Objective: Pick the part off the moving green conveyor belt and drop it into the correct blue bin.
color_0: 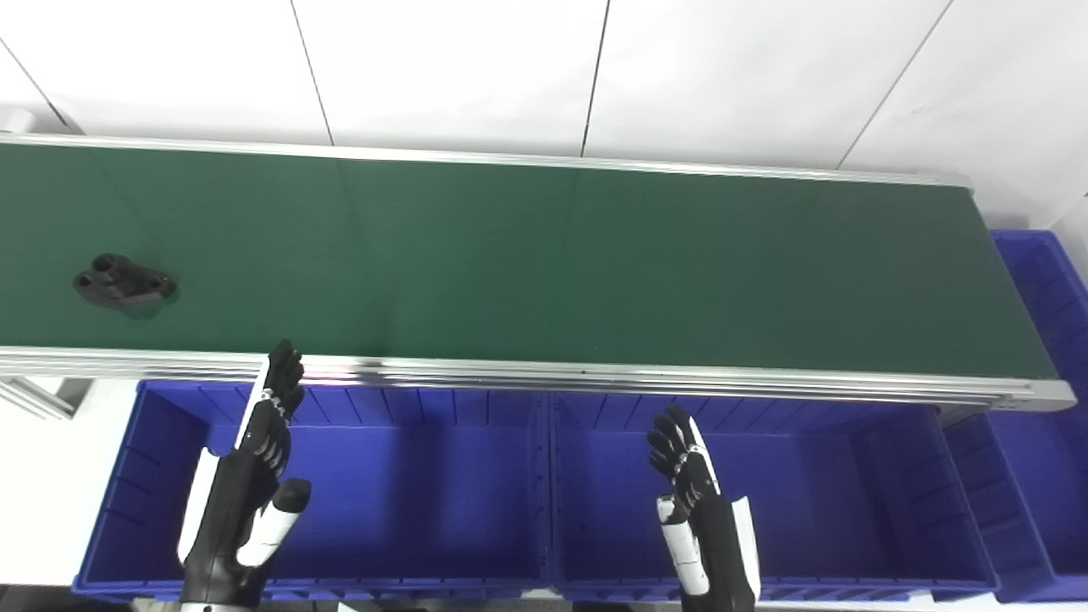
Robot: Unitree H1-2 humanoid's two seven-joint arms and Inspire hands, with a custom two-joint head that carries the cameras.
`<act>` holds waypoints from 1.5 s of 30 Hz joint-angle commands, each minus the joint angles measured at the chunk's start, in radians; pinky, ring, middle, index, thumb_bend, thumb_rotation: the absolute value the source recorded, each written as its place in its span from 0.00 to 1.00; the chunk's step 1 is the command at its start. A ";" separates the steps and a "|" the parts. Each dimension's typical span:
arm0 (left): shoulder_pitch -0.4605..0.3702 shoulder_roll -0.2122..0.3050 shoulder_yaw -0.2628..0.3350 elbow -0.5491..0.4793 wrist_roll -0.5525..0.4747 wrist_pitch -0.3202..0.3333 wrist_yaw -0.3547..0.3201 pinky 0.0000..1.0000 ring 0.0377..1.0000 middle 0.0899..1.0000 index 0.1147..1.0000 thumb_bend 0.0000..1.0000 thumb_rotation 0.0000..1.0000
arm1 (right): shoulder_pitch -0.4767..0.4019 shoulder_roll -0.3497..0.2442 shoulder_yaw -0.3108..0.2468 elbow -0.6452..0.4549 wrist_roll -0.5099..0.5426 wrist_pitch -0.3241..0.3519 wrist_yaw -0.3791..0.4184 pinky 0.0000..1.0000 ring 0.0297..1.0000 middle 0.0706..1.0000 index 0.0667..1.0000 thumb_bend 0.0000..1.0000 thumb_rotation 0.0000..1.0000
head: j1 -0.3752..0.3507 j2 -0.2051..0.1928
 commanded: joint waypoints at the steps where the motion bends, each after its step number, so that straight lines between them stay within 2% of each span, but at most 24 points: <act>1: -0.005 0.004 0.000 -0.027 -0.002 -0.030 -0.003 1.00 1.00 1.00 1.00 0.69 0.87 | 0.003 0.006 -0.002 -0.022 -0.010 -0.041 0.006 0.87 0.89 0.91 0.96 0.75 0.93 | 0.000 0.000; 17: -0.003 0.008 0.000 -0.037 -0.021 0.001 -0.020 1.00 1.00 1.00 1.00 0.67 0.87 | 0.007 0.010 -0.002 -0.034 -0.016 -0.036 0.005 0.88 0.90 0.91 0.96 0.76 0.94 | -0.001 0.006; 21: 0.004 -0.005 0.002 -0.045 0.001 0.011 -0.010 1.00 1.00 1.00 1.00 0.70 0.90 | 0.006 0.010 -0.005 -0.042 -0.030 -0.055 -0.003 0.89 0.90 0.92 0.95 0.77 0.94 | -0.002 0.006; 27: 0.008 -0.012 0.002 -0.048 0.005 0.014 -0.006 1.00 1.00 1.00 1.00 0.69 0.93 | -0.002 0.006 -0.009 -0.046 -0.045 -0.071 -0.015 0.92 0.92 0.93 0.95 0.78 0.95 | -0.002 0.005; 35: 0.009 -0.007 0.001 -0.051 -0.015 0.037 -0.013 1.00 1.00 1.00 1.00 0.71 0.95 | -0.027 0.012 -0.028 -0.042 -0.087 -0.073 -0.058 0.90 0.92 0.93 0.94 0.79 0.98 | -0.012 0.002; 38: 0.008 -0.007 0.001 -0.051 -0.022 0.044 -0.015 1.00 1.00 1.00 1.00 0.70 0.97 | -0.037 0.003 -0.021 -0.037 -0.091 -0.073 -0.074 0.91 0.92 0.93 0.93 0.80 0.98 | -0.012 0.002; 45: 0.003 -0.010 -0.003 -0.039 -0.025 0.039 -0.016 1.00 1.00 1.00 1.00 0.71 0.95 | -0.043 -0.014 -0.003 -0.026 -0.095 -0.073 -0.091 0.90 0.91 0.92 0.92 0.79 0.95 | -0.003 -0.006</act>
